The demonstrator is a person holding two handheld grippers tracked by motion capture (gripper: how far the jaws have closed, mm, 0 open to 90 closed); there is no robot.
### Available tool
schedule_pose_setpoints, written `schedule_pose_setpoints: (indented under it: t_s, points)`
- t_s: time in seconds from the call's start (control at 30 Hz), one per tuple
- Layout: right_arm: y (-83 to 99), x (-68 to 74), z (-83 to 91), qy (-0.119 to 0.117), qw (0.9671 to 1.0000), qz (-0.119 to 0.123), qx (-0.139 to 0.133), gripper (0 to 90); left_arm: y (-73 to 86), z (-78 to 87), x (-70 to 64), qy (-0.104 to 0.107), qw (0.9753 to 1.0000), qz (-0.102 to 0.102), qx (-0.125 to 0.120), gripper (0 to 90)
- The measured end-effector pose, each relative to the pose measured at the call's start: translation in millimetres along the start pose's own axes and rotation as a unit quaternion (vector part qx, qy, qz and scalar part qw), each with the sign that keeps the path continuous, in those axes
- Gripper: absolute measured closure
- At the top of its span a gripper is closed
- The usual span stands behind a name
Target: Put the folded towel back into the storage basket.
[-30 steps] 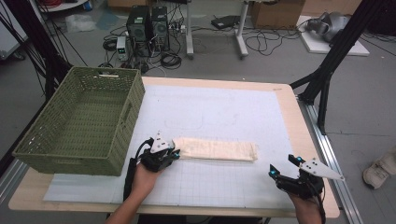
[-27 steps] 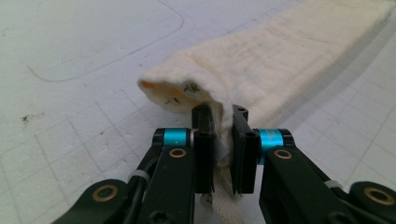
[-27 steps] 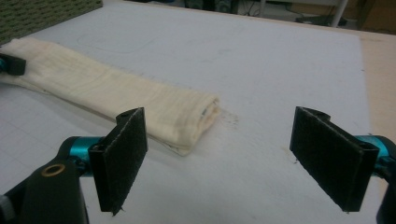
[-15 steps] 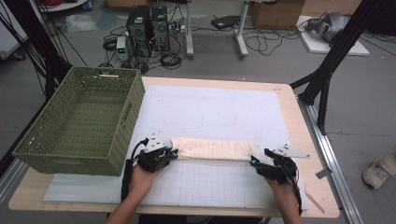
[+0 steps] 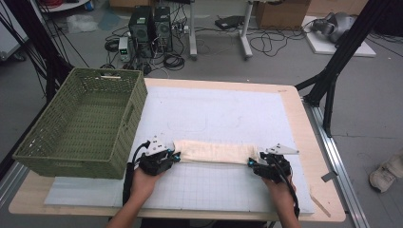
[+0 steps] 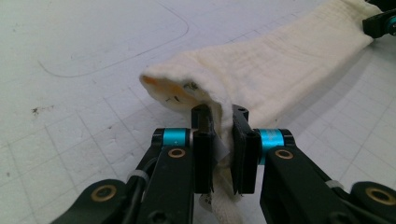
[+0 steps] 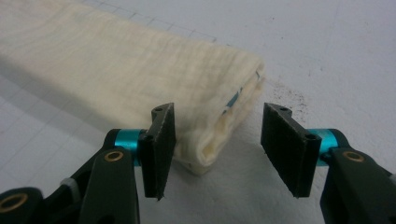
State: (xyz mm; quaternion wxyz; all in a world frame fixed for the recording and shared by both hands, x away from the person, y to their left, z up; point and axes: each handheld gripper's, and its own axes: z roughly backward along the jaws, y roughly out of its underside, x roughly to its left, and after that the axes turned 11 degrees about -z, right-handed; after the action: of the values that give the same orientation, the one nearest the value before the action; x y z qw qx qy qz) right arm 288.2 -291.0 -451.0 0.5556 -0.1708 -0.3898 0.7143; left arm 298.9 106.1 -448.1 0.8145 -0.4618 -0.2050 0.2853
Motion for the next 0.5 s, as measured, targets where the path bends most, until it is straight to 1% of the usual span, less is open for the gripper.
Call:
schedule_pose_setpoints:
  t_s: [0.03, 0.07, 0.1, 0.2, 0.37, 0.4, 0.43, 0.47, 0.5]
  points:
    - [0.0, -0.5, 0.3, -0.006, 0.9999, -0.008, 0.005, 48.5, -0.2, 1.1, 0.0, -0.001, 1.0, -0.001, 0.0, 80.8]
    - [0.2, -1.9, 0.4, -0.015, 0.9997, -0.016, 0.007, 50.1, -0.1, 1.1, 0.0, -0.001, 1.0, -0.002, 0.0, 80.8]
    - [0.6, -2.3, 0.8, -0.017, 0.9996, -0.022, 0.008, 50.6, -0.1, 1.1, 0.0, -0.001, 1.0, -0.002, 0.0, 80.8]
    - [1.0, -1.7, 1.2, -0.016, 0.9995, -0.025, 0.01, 52.8, 0.5, 0.3, -0.8, 0.0, 1.0, -0.005, 0.003, 80.8]
    - [1.1, -0.7, 1.7, -0.019, 0.9993, -0.03, 0.012, 56.9, 0.6, 0.2, -0.2, 0.0, 1.0, -0.003, 0.002, 80.7]
    - [1.1, -0.7, 1.6, -0.031, 0.9992, -0.023, 0.011, 68.9, 0.5, 0.3, -0.3, -0.001, 1.0, -0.005, 0.002, 80.7]
    - [1.1, -0.7, 1.6, -0.031, 0.9992, -0.023, 0.011, 68.9, 0.5, 0.3, -0.6, 0.0, 1.0, -0.006, 0.001, 80.7]
    - [1.4, 0.1, 1.7, -0.044, 0.9987, -0.024, 0.014, 74.8, 0.4, 0.6, -0.5, -0.001, 1.0, -0.008, 0.002, 80.7]
    - [1.6, 3.7, 1.9, -0.043, 0.9988, -0.017, 0.016, 79.7, 0.4, 0.7, -0.5, -0.001, 1.0, -0.008, 0.002, 80.7]
